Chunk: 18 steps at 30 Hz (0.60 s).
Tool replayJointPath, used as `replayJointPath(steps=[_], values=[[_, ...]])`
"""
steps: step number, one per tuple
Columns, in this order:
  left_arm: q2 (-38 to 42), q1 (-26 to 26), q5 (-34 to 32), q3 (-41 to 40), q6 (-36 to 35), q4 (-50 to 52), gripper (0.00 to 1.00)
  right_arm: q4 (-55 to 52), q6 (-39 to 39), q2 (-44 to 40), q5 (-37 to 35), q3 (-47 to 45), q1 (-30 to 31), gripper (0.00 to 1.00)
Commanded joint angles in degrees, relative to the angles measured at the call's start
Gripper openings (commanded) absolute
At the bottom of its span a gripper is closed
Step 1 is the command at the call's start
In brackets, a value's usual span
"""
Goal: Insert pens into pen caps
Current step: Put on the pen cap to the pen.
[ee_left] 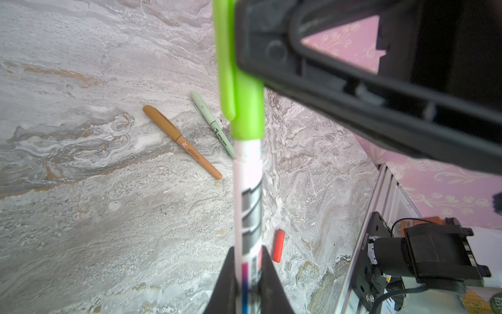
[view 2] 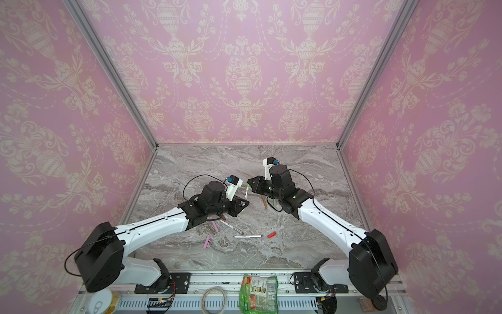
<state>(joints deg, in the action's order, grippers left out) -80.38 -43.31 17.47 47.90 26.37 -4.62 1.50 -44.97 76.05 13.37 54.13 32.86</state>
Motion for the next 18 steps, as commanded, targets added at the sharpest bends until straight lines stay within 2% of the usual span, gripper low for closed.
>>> replayJointPath(steps=[1,8,14,18], values=[[-0.05,0.28,-2.20,3.69,-2.55,-4.64,0.00,-1.33,2.60,1.03,7.55,-1.56,3.60,0.00],[1.52,0.42,-3.71,2.52,-2.90,-7.39,0.00,-0.71,1.99,2.29,9.24,-1.93,3.79,0.00],[3.11,0.51,-5.84,-1.01,-5.69,-17.40,0.00,-1.11,0.39,4.90,11.59,-1.66,3.79,0.00],[2.85,1.24,-5.43,-0.34,-7.22,-18.44,0.00,-0.88,-0.82,6.32,13.40,-1.92,3.84,0.00]])
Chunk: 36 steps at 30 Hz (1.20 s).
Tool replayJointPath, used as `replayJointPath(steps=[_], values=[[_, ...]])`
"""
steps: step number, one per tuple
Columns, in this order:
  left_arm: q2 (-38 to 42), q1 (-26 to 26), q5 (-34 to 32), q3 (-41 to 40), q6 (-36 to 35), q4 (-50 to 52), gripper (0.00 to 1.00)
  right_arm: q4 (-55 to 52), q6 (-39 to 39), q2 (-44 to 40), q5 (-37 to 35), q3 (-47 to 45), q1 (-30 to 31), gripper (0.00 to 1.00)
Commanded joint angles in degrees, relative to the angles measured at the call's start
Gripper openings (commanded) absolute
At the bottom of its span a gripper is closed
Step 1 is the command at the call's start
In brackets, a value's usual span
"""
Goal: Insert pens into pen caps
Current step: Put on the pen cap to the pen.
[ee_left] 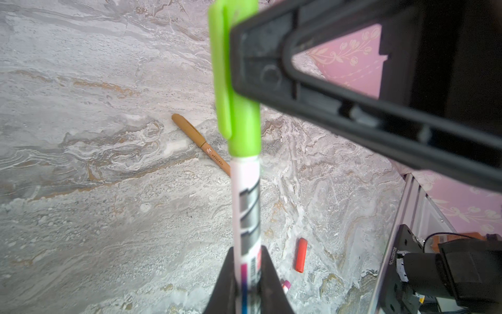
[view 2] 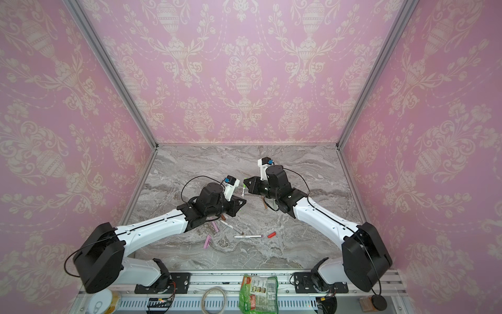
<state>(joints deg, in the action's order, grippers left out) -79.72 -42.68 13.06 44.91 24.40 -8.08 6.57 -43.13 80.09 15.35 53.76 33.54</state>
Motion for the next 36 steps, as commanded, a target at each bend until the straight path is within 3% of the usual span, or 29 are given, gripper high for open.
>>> replayJointPath(steps=[1,15,29,36], values=[[2.12,0.80,-0.93,2.95,-5.61,-15.03,0.00,-5.91,-3.04,2.53,11.74,-1.69,3.11,0.00],[-2.43,8.45,7.69,10.00,-7.28,-20.14,0.00,-2.35,-8.12,5.69,11.16,-4.60,3.81,0.00],[-5.49,11.50,10.30,13.89,-6.92,-22.11,0.00,1.72,-10.59,10.56,11.96,-6.03,7.57,0.00],[-4.23,11.56,10.94,11.15,-6.95,-19.31,0.00,-2.19,-7.44,4.41,8.70,-3.84,5.61,0.00]])
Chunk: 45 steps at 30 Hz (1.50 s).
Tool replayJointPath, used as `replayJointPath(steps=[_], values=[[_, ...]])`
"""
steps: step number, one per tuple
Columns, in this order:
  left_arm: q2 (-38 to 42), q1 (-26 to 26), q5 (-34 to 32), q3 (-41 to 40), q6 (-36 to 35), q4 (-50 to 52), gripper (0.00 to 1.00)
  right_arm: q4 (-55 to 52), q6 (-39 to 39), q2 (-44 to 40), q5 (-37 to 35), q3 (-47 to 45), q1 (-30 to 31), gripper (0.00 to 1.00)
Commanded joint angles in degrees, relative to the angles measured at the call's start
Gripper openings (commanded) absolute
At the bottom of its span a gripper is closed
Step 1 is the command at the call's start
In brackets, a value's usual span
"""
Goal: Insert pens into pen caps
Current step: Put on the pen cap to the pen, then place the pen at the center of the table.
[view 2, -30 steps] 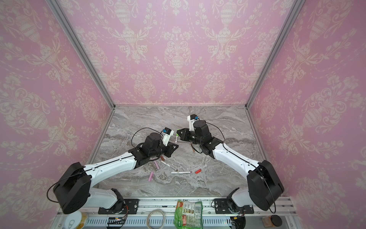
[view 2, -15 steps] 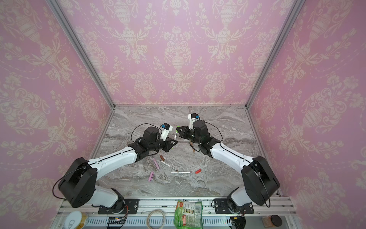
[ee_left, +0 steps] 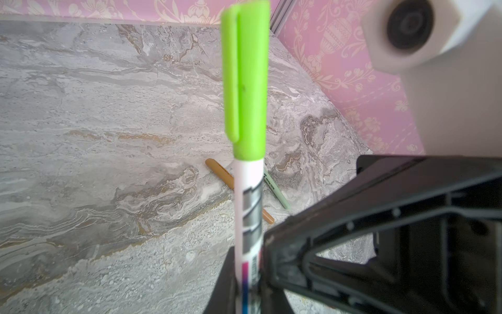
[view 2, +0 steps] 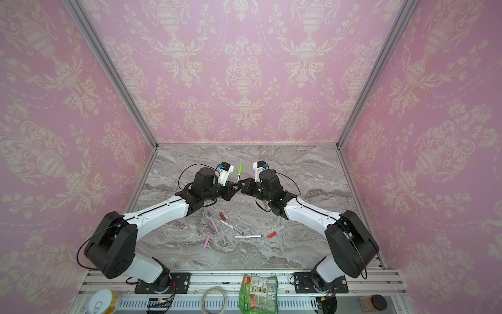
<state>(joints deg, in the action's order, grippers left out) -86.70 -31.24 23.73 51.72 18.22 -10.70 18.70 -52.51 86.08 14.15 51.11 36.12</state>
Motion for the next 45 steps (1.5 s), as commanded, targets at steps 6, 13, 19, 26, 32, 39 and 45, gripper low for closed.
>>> replayJointPath(steps=[6,13,19,26,32,39,45], values=[[5.88,0.13,0.31,-1.99,1.36,-12.65,0.00,-20.33,6.64,-12.22,4.68,1.37,-1.02,0.13],[8.37,-0.57,3.19,-6.71,4.27,-8.66,0.00,-24.93,12.42,-16.35,0.62,5.77,-1.67,0.38],[10.87,-1.93,6.63,-7.71,4.11,-3.82,0.00,-22.89,12.96,-12.46,2.20,8.75,-1.67,0.44],[13.65,-2.35,6.05,-9.22,5.59,-3.63,0.00,-21.71,12.65,-7.69,3.20,10.32,-0.49,0.42],[13.13,-2.59,6.72,-9.17,5.78,-3.69,0.00,-20.99,12.43,-6.39,2.71,10.97,1.01,0.38],[12.96,-2.68,6.20,-9.37,6.30,-4.13,0.00,-20.55,12.53,-8.80,-0.83,10.23,1.32,0.35],[12.62,-2.64,4.86,-9.41,6.73,-4.67,0.00,-20.11,12.86,-12.91,-5.49,7.77,1.39,0.38]])
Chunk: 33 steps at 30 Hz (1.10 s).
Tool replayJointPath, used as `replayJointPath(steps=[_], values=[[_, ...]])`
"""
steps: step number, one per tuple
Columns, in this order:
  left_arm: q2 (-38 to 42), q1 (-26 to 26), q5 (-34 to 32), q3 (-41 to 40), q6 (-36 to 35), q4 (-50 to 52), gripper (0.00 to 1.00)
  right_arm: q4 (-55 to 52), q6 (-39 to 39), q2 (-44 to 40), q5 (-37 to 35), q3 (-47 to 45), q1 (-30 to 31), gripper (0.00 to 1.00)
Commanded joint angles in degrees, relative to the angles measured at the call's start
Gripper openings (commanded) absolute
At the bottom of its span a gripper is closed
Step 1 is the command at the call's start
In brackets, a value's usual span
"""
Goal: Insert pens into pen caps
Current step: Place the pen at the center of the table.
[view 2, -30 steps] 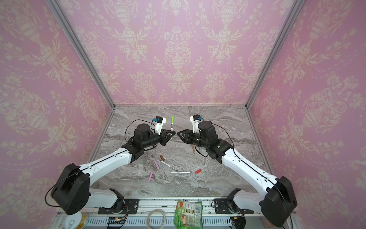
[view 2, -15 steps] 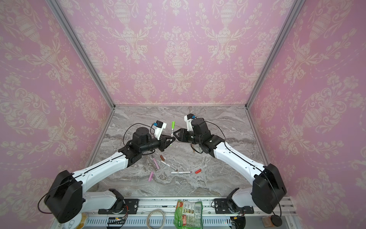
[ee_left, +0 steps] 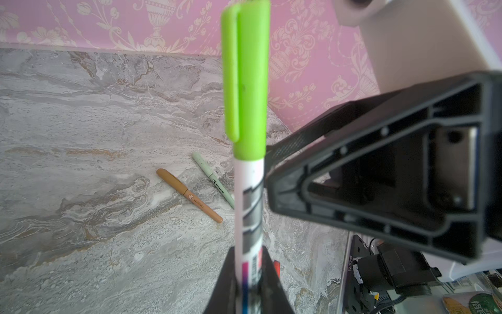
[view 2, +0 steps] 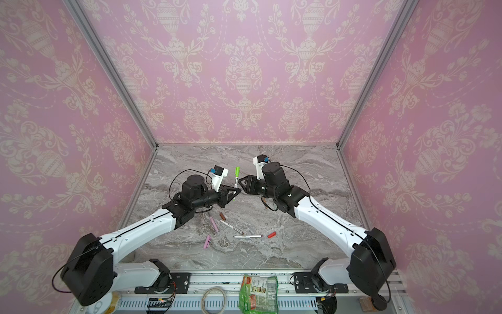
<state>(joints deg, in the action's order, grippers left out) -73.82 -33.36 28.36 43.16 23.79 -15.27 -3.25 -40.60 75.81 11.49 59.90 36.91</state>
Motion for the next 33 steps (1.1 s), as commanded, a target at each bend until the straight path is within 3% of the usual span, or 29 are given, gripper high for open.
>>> replayJointPath(steps=[1,7,12,24,28,31,33], values=[[-0.51,-0.56,0.38,-0.80,1.30,-0.20,0.00,1.84,1.03,-2.69,-2.52,-1.15,0.61,0.38],[-1.74,-0.65,0.93,-0.23,1.76,-0.58,0.00,3.01,0.50,1.01,1.97,-0.31,1.23,0.41],[-1.79,-0.91,0.88,0.21,1.96,-0.33,0.00,2.92,0.35,4.84,3.58,1.44,2.34,0.38],[-1.37,-0.98,-1.65,-0.74,3.09,-1.30,0.00,1.76,0.41,6.89,2.32,3.06,3.21,0.02],[-0.36,-1.00,-2.35,-3.14,2.84,-2.57,0.40,-4.55,1.40,7.03,-1.70,6.02,2.93,0.00],[1.83,-1.00,-3.09,-4.92,0.48,-1.94,0.64,-10.30,2.27,7.81,-3.20,9.60,0.97,0.00],[4.04,-0.99,-5.18,-6.60,-0.97,-0.76,0.74,-13.33,2.34,8.87,-2.47,10.63,-1.21,0.00]])
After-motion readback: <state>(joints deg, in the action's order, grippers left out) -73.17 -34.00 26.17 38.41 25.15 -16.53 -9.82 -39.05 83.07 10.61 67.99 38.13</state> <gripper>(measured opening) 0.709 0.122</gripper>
